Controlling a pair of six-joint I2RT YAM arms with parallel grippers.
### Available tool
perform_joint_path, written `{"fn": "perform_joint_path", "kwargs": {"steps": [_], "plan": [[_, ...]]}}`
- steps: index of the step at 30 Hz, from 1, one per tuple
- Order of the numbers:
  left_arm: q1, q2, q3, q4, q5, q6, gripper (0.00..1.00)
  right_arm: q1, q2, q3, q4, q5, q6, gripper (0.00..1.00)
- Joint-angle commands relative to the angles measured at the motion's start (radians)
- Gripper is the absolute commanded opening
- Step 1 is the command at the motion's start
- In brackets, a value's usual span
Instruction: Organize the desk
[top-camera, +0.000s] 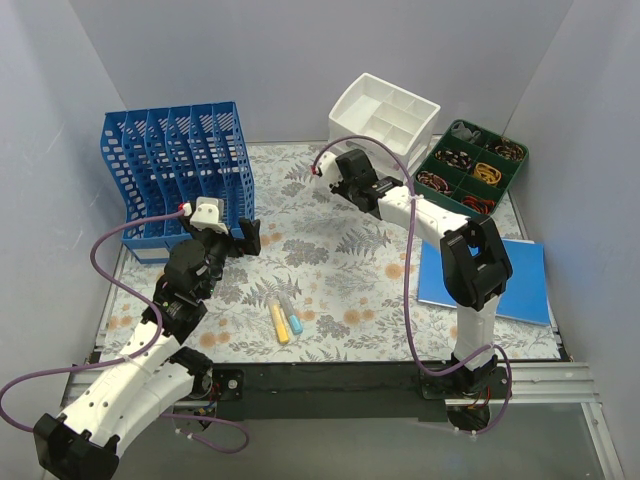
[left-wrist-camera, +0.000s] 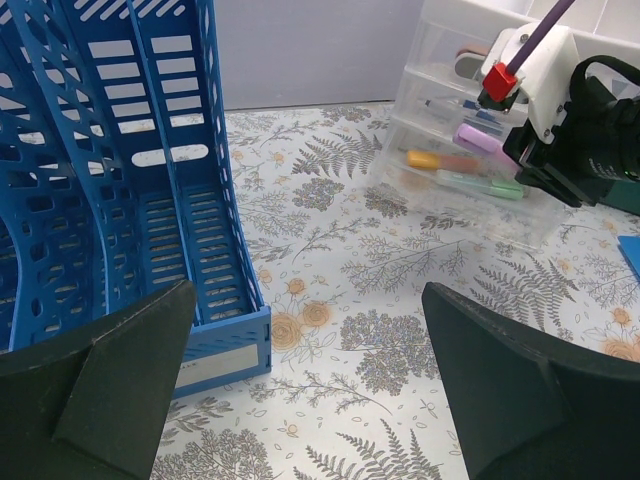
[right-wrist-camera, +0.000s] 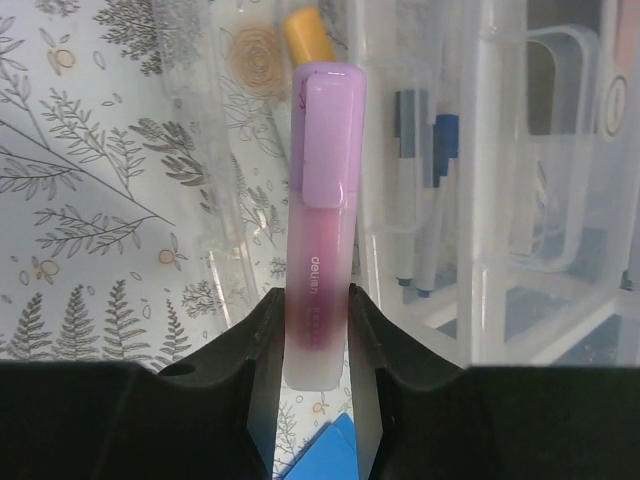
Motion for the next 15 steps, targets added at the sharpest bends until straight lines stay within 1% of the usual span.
{"fn": "perform_joint_path", "kwargs": {"steps": [1,4,7,8,10,11,13,14,15], "plan": [[0.005,0.0,-0.006,0.01,0.005,0.013,0.98,-0.01,0.012,0.033,0.067,0.086,0.013,0.01],[0.005,0.002,-0.006,0.008,0.005,0.013,0.98,-0.016,0.031,0.049,0.072,0.101,0.012,0.02],[0.005,0.005,-0.006,0.01,0.005,0.013,0.98,-0.026,0.051,0.064,0.07,0.108,0.006,0.07],[0.005,0.003,-0.006,0.008,0.005,0.013,0.98,-0.028,0.061,0.067,0.07,0.112,0.003,0.13],[0.005,0.005,-0.006,0.01,0.007,0.013,0.98,-0.037,0.071,0.075,0.07,0.106,-0.005,0.19],[0.005,0.005,-0.006,0.01,0.007,0.013,0.98,-0.04,0.075,0.075,0.07,0.1,-0.008,0.28],[0.003,0.005,-0.005,0.01,0.007,0.013,0.98,-0.039,0.075,0.07,0.069,0.08,-0.011,0.33],[0.005,0.005,-0.008,0.01,0.007,0.013,0.98,-0.04,0.069,0.064,0.064,0.071,-0.011,0.38],[0.005,0.005,-0.006,0.01,0.007,0.013,0.98,-0.04,0.066,0.061,0.061,0.059,-0.01,0.39]]}}
